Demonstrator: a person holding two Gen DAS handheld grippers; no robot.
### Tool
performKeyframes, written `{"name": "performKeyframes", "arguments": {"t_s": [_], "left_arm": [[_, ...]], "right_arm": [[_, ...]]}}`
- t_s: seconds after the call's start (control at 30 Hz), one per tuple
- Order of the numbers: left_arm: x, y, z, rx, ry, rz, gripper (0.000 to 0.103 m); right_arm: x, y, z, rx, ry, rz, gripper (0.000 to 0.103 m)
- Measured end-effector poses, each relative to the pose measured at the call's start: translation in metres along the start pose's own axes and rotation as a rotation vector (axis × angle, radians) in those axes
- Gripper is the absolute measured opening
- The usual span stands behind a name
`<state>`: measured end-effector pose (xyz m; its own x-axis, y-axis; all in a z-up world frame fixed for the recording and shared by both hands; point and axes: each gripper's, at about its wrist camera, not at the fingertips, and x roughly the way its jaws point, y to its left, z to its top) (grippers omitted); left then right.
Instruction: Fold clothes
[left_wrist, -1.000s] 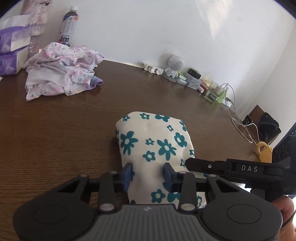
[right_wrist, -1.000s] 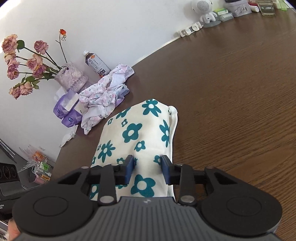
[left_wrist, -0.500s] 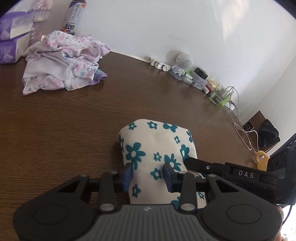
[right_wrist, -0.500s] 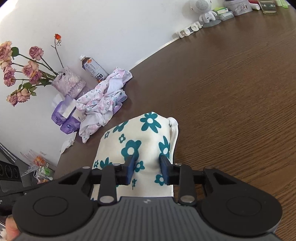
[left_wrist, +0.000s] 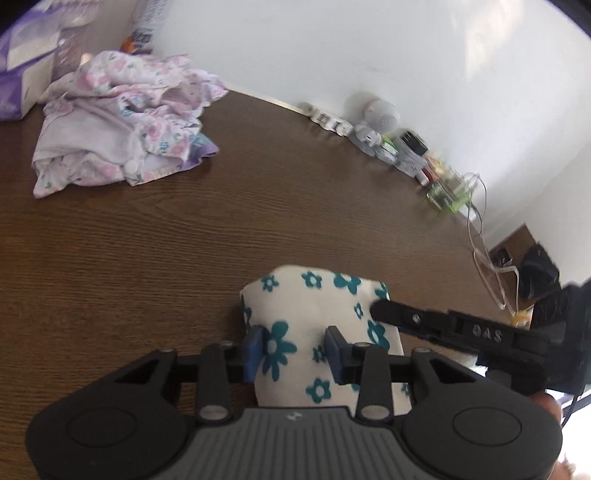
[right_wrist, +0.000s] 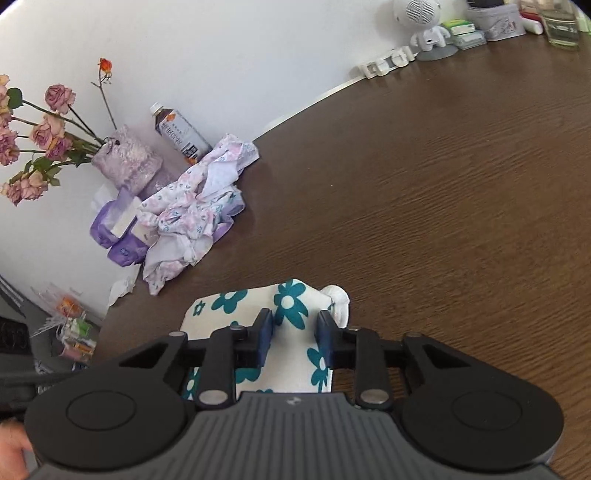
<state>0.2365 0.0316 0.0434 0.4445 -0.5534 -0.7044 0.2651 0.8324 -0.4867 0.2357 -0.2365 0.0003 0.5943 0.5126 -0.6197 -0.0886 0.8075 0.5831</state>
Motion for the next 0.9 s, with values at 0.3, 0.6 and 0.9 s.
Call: {"name": "performKeyframes", "arguments": {"t_s": [0.3, 0.6, 0.9], "left_arm": [[0.023, 0.011, 0.032, -0.038, 0.050, -0.034, 0.026], [0.021, 0.013, 0.036, -0.068, 0.035, -0.020, 0.042], [0.031, 0.018, 0.037, -0.091, 0.022, -0.036, 0.004]], "right_arm": [[0.012, 0.004, 0.024, 0.004, 0.084, -0.012, 0.036], [0.011, -0.008, 0.034, 0.072, 0.128, 0.026, 0.032], [0.025, -0.005, 0.036, 0.091, 0.144, 0.037, 0.012]]}}
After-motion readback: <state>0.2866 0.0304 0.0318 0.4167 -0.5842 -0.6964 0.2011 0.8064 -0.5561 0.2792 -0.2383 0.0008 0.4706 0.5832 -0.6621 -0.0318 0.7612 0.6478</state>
